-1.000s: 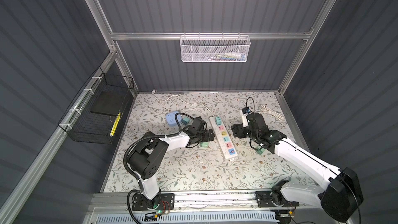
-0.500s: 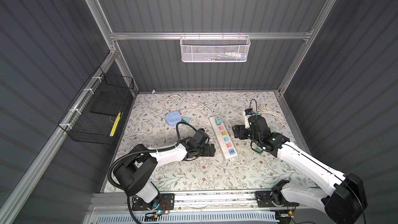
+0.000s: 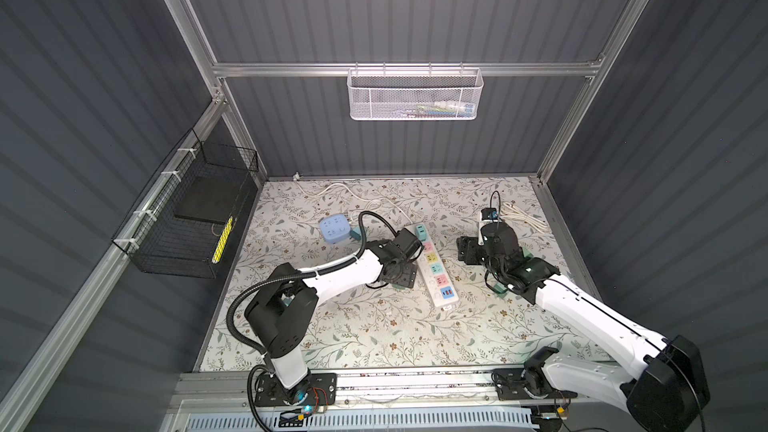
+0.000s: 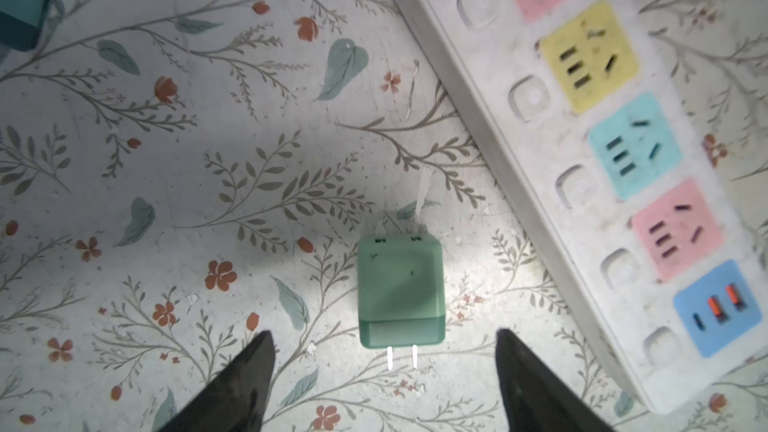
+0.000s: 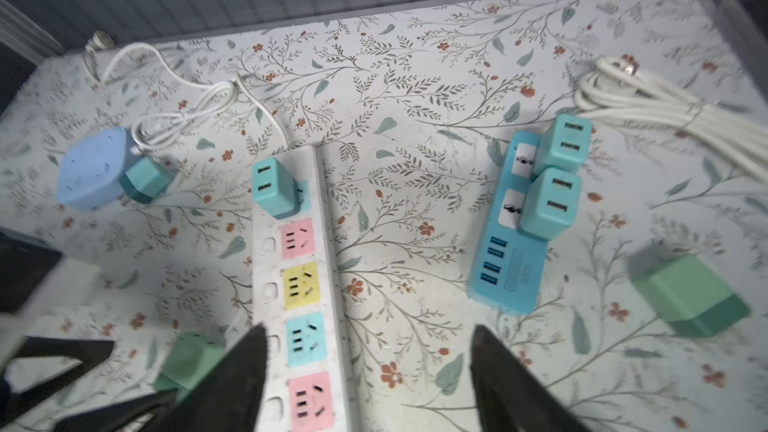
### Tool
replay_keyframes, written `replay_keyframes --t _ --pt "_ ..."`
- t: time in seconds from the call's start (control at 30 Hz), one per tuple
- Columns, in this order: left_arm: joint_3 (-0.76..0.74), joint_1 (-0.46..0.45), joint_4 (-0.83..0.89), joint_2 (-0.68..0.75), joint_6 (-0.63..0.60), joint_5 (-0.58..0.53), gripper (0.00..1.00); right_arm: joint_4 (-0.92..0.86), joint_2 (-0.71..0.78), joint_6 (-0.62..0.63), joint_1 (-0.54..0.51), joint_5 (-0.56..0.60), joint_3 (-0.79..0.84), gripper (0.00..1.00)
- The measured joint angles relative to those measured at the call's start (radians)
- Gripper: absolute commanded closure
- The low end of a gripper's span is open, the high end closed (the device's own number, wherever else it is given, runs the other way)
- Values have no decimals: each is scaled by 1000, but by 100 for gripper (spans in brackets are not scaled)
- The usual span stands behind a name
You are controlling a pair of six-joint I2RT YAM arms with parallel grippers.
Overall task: Insert the plug
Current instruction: 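Hold the green adapter with the left gripper beside the white strip's sockets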
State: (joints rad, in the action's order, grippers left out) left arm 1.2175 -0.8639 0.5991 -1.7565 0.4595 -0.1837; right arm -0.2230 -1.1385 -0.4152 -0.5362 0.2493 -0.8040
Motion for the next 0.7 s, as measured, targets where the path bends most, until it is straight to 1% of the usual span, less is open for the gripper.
replay_keyframes --t 0.07,0.17,0.23,0.4,0.57,0.7 --pt "29 -10 28 -42 -29 5 22 9 -16 7 2 -26 -1 29" --pt "53 -26 50 -115 -57 14 22 14 -66 8 3 -76 -2 28" --pt "55 -29 64 -150 -62 11 25 14 -87 7 3 -105 1 28" --pt "76 -32 78 -158 -61 -38 31 19 -87 7 3 -148 6 27" --pt "76 -32 77 -165 -61 -61 43 33 -86 7 3 -164 16 27" --pt "76 -32 77 -168 -61 -64 57 35 -85 7 3 -166 19 28"
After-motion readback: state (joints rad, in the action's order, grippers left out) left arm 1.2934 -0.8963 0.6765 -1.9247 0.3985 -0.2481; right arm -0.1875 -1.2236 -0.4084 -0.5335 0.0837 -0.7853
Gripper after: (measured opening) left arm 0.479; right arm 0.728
